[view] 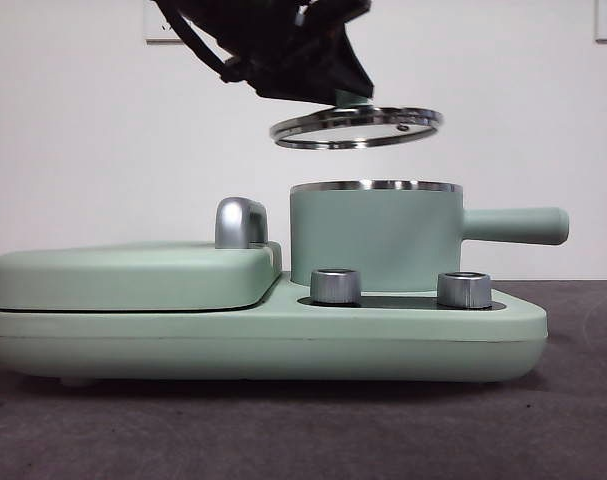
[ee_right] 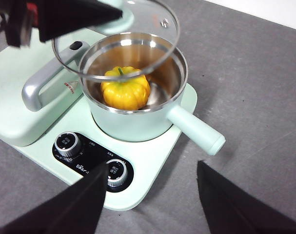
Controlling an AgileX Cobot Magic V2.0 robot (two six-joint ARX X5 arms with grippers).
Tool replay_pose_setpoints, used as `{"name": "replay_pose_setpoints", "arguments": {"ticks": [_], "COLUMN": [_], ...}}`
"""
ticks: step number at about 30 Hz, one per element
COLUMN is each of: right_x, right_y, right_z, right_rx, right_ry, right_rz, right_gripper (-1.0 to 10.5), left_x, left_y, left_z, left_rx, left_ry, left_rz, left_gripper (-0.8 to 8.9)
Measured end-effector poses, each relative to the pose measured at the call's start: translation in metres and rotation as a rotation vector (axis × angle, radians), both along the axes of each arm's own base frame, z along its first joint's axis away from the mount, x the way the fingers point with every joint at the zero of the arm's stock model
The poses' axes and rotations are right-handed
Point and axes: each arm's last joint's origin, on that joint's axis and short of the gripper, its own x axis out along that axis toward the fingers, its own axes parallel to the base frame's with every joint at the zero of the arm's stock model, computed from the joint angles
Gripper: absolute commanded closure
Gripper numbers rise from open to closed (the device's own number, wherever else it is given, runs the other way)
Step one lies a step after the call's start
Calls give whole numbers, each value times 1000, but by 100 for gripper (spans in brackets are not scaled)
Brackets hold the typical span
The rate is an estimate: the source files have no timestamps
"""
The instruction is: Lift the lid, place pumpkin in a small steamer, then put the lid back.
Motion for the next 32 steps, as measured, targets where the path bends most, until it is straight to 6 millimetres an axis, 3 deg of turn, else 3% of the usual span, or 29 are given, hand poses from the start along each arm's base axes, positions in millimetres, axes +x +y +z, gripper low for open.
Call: {"name": "replay_pose_setpoints", "arguments": {"ticks": [13, 32], "right_x": [0, 0], "right_y": [0, -1], "right_z": [0, 0], "right_rx": [6, 9], "right_ry": [6, 8], "right_rz": [-5, -29], "right_gripper": [669, 669], "left_x": [10, 14], "left_y": [-15, -16], "left_z": [-25, -31], "left_rx": [59, 63], "left_ry": [-8, 4], "left_rz": [-35, -48], "left_gripper": [799, 799]}}
